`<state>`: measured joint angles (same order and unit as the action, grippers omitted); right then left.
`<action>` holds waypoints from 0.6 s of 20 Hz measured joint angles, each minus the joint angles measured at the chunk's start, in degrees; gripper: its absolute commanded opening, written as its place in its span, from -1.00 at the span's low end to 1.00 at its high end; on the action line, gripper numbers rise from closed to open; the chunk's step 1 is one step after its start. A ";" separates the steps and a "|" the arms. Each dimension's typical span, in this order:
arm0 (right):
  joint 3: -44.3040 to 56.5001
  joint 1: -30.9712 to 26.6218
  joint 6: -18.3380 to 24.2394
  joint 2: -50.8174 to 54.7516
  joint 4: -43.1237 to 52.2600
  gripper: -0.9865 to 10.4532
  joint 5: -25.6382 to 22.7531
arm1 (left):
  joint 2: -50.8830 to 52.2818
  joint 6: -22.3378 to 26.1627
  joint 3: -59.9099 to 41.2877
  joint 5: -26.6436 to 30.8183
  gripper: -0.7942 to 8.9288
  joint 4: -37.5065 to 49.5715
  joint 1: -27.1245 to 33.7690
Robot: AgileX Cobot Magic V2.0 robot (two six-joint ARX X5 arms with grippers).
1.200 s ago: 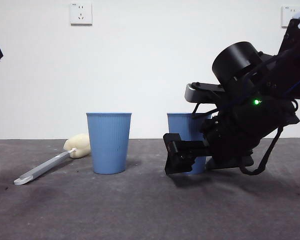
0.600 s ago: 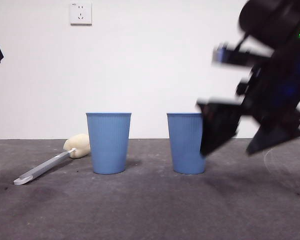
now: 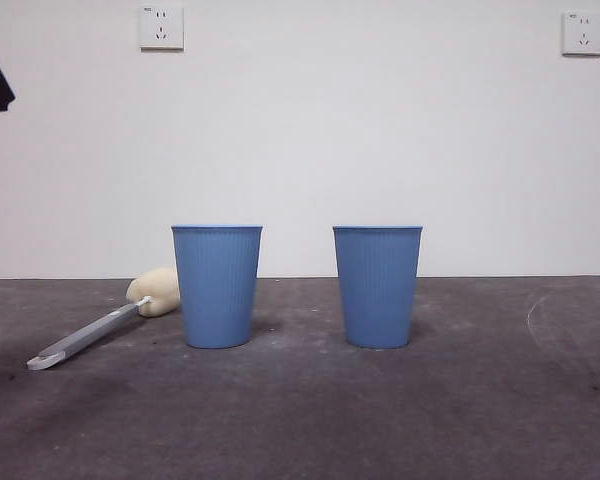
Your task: Pick up the cup brush,pick up the cup,insert the brush into the cup,clean the cup,put the cup brush back,put the cup back to the fixed position on the table
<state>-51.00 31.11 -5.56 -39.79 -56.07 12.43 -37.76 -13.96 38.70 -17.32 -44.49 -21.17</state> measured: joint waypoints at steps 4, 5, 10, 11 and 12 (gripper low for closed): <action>-4.33 0.00 0.61 0.70 -7.93 0.04 1.36 | 0.00 0.09 0.00 -3.52 -0.01 -0.96 0.00; -4.57 0.00 0.85 0.70 -8.90 -0.01 1.38 | 0.00 0.11 0.00 -3.80 -0.06 -1.18 0.00; -4.59 0.00 2.38 0.61 -11.17 -0.84 1.38 | 0.00 0.52 0.00 -3.87 -0.85 -2.45 0.00; -4.59 0.00 2.47 0.61 -11.17 -0.84 1.38 | 0.00 0.66 0.00 -3.89 -0.85 -2.49 0.00; -4.59 0.00 2.58 0.61 -11.17 -0.83 1.36 | 0.00 0.87 0.00 -3.87 -0.85 -2.56 0.00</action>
<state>-55.59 31.11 -2.98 -39.18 -67.24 13.78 -37.76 -13.08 38.70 -21.19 -47.05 -21.17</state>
